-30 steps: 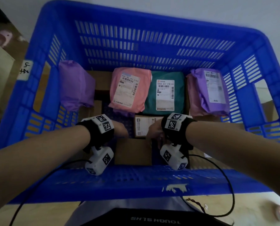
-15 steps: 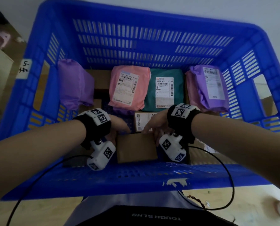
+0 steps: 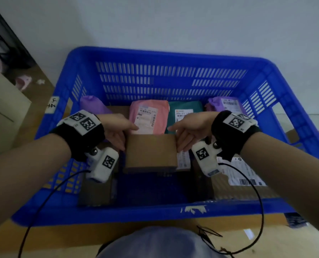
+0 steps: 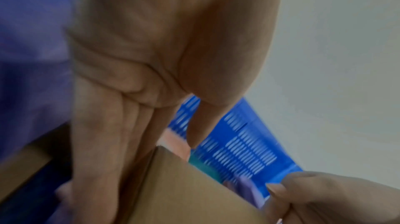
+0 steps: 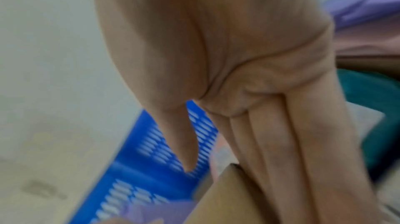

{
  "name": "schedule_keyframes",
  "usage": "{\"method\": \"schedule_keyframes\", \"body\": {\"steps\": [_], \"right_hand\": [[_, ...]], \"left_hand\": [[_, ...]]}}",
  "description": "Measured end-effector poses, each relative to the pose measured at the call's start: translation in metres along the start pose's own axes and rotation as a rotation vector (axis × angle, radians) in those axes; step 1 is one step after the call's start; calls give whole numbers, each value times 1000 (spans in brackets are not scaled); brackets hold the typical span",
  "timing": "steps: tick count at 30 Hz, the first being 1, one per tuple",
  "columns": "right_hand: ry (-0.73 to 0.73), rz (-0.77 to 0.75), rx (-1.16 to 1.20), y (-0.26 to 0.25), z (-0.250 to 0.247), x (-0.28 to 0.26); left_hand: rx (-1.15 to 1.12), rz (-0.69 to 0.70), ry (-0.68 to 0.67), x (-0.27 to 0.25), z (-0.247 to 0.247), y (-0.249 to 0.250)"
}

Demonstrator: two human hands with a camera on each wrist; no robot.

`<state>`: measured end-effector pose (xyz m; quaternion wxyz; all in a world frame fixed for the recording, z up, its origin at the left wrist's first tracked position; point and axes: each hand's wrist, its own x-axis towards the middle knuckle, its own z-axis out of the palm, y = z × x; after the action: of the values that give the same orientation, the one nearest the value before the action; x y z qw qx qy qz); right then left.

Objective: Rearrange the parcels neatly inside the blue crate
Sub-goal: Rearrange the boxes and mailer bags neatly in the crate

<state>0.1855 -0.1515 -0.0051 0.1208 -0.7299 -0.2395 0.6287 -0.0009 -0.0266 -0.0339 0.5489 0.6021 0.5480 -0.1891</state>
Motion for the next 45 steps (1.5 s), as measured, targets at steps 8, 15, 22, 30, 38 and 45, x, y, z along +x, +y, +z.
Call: {"method": "schedule_keyframes", "body": {"steps": [8, 15, 22, 30, 38, 45], "right_hand": [[272, -385, 250, -26, -25, -22], [521, -522, 249, -27, -26, -21], [515, -598, 378, -16, -18, -9], [428, -640, 639, -6, -11, 6], [407, -641, 730, -3, -16, 16], [245, -517, 620, 3, -21, 20]], "left_hand": [[-347, 326, 234, -19, -11, 34], [-452, 499, 303, -29, -3, 43], [-618, 553, 371, -25, 13, 34], [-808, 593, 362, -29, 15, 29], [-812, 616, 412, -28, 19, 29], [-861, 522, 212, -22, -2, 21]]}}
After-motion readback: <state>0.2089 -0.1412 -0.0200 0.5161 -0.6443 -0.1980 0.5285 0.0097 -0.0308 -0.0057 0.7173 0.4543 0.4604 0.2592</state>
